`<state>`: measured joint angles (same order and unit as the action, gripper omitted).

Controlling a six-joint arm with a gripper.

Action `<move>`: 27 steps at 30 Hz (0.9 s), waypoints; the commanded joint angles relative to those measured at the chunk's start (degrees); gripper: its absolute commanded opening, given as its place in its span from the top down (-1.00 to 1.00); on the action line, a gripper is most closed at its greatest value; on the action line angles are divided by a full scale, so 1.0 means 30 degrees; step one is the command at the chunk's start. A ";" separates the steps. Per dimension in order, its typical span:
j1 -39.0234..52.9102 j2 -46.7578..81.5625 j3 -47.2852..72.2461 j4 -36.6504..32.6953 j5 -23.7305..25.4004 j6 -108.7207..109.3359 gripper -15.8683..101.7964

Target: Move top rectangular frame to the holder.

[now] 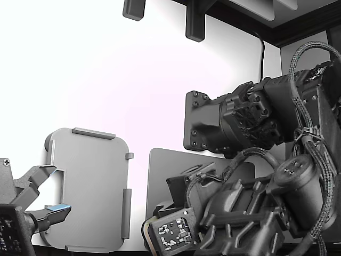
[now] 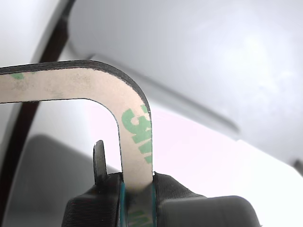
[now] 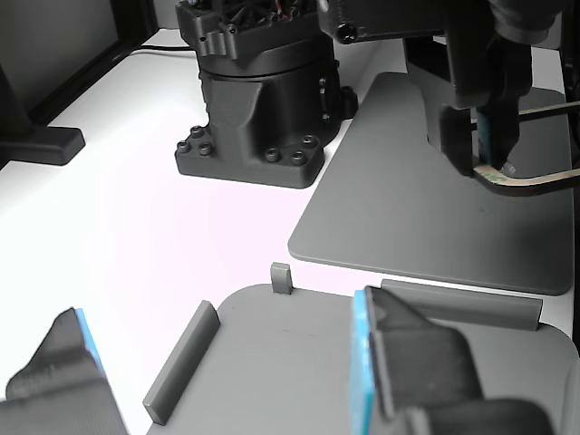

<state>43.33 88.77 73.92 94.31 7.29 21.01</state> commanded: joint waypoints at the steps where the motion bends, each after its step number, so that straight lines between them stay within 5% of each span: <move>1: -0.1025 0.0029 -0.1230 0.0176 0.0146 0.0469 0.91; 27: -0.7031 -0.4102 -0.5537 0.0176 0.1406 -0.0352 0.90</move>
<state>23.29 75.76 59.15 94.31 10.72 19.86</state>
